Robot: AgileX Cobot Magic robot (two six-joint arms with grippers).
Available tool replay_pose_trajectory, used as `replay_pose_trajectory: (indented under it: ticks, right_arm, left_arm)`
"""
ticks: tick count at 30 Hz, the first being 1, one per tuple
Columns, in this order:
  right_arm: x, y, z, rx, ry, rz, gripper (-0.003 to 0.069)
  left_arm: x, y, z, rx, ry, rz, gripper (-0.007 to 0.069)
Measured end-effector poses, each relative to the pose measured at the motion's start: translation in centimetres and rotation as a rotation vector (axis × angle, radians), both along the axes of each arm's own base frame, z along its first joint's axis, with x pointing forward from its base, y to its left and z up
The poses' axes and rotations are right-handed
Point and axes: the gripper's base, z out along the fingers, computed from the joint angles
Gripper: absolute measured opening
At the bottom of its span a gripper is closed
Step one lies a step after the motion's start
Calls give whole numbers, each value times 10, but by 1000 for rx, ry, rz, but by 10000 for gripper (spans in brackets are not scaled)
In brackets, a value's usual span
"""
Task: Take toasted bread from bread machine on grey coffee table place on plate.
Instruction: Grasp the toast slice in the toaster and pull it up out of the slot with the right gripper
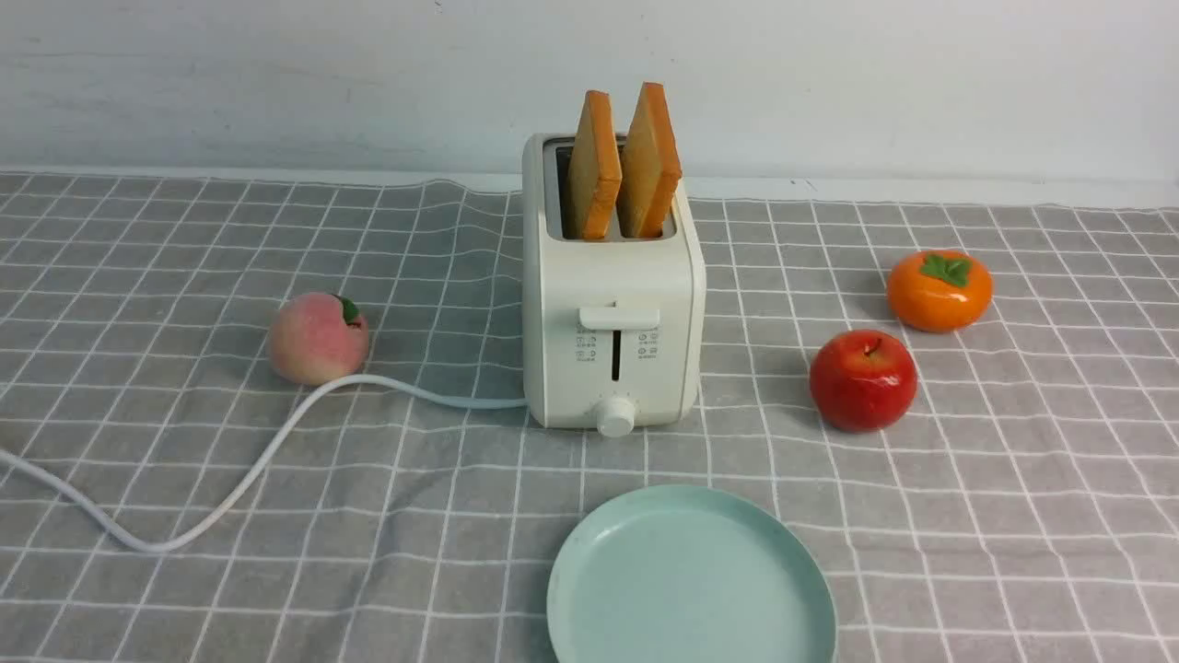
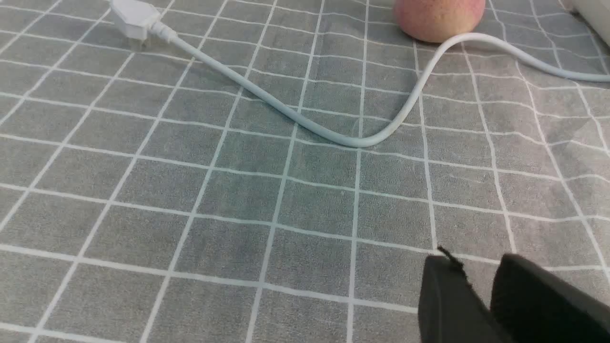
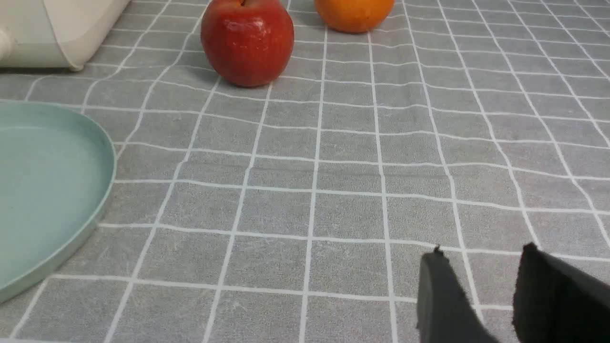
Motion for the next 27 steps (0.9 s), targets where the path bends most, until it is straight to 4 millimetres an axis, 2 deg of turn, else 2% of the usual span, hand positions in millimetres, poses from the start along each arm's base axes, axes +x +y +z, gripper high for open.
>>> replay_pose_trajectory:
  ticks: [11, 27]
  right_arm:
    - [0, 0, 0, 0, 0, 0, 240]
    - [2, 0, 2, 5, -49, 3, 240]
  left_arm:
    - [0, 0, 0, -3, 0, 0, 162]
    - [4, -2, 12, -57, -143, -3, 181]
